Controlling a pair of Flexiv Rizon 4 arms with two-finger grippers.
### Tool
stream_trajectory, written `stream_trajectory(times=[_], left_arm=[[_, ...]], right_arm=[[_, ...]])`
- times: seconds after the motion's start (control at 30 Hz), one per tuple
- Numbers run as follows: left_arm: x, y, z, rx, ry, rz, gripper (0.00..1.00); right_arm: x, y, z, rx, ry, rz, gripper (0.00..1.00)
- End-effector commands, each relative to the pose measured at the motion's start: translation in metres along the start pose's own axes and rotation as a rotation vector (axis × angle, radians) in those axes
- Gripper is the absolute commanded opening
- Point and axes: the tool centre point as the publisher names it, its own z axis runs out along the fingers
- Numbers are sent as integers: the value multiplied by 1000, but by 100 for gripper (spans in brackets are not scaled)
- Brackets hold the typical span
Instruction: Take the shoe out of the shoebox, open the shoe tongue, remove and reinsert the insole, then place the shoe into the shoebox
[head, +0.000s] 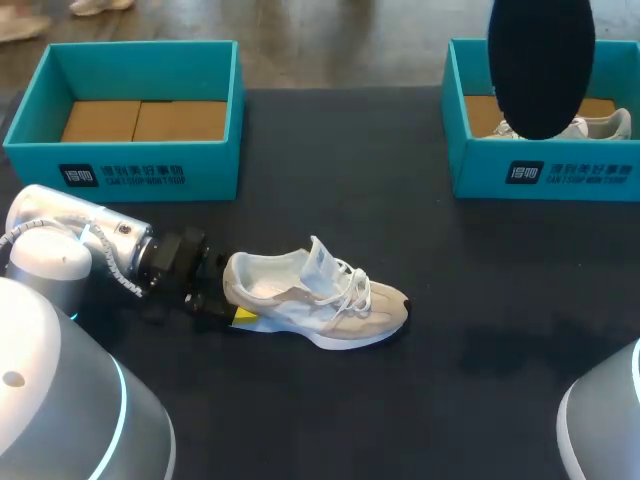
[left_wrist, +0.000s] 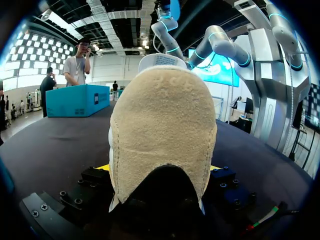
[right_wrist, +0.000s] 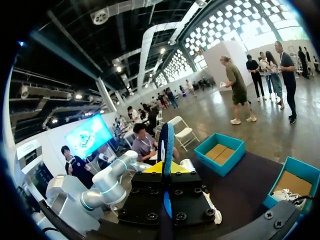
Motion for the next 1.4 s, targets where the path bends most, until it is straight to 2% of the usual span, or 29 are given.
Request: stream_trajectory(times=[0.03,0.37,0.4,0.43,0.47,0.5,0.53,0.57,0.83,1.0,1.2,1.4], left_arm=[[-1,1,1,-1,-1,0,0],[3,-3,-1,-19,21,6,0],[4,-3,-2,-20,18,7,10],[5,-3,-2,-22,19,6,33],[5,-3,-3,-23,19,5,44],[5,-3,-4,-22,15,3,73],[5,-3,-5,-21,14,2,94],[5,-4,-6,-20,14,2,100],[7,-12,-16,-16,6,0,100],[11,-15,-26,-57,2,1,100],[17,-20,-40,-127,-40,-3,100],[21,-26,-51,-247,-56,5,100]], right_arm=[[0,1,2,2,-2,2,0],[0,1,2,2,-2,2,0],[0,1,2,2,-2,2,0],[0,1,2,2,-2,2,0],[0,1,2,2,-2,2,0],[0,1,2,2,-2,2,0],[0,1,2,2,-2,2,0],[0,1,2,2,-2,2,0],[0,1,2,2,-2,2,0],[0,1,2,2,-2,2,0],[0,1,2,2,-2,2,0],[0,1,2,2,-2,2,0]])
